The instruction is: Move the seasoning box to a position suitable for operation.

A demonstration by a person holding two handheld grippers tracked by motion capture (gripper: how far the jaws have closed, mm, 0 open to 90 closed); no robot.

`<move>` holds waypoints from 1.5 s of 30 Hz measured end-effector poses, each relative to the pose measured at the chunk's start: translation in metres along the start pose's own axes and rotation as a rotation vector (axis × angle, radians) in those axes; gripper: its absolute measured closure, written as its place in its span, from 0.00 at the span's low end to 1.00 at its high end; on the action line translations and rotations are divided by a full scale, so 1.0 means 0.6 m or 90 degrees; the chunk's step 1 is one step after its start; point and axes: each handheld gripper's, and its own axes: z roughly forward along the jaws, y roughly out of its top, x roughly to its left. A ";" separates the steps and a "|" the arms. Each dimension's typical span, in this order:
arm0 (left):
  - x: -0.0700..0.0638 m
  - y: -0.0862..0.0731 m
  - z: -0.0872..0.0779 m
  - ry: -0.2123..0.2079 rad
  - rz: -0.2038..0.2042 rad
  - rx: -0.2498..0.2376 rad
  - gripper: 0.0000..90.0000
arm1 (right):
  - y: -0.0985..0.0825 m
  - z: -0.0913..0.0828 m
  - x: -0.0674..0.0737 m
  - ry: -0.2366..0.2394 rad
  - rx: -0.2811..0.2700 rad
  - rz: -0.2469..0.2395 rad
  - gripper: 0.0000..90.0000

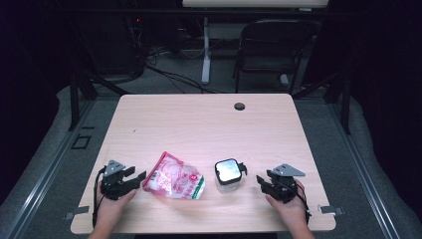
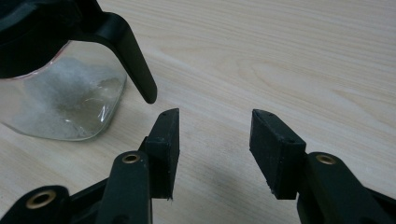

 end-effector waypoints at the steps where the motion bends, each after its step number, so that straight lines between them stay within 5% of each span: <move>1: -0.001 0.000 0.001 -0.001 0.001 -0.002 0.52 | 0.000 0.000 0.000 0.000 0.000 0.000 0.59; 21: -0.010 0.001 -0.006 -0.016 -0.001 -0.010 0.54 | 0.013 0.001 0.043 0.054 -0.018 -0.054 0.69; 45: -0.012 -0.018 -0.029 -0.004 -0.012 -0.012 0.56 | 0.039 0.046 0.064 0.042 -0.027 -0.074 0.83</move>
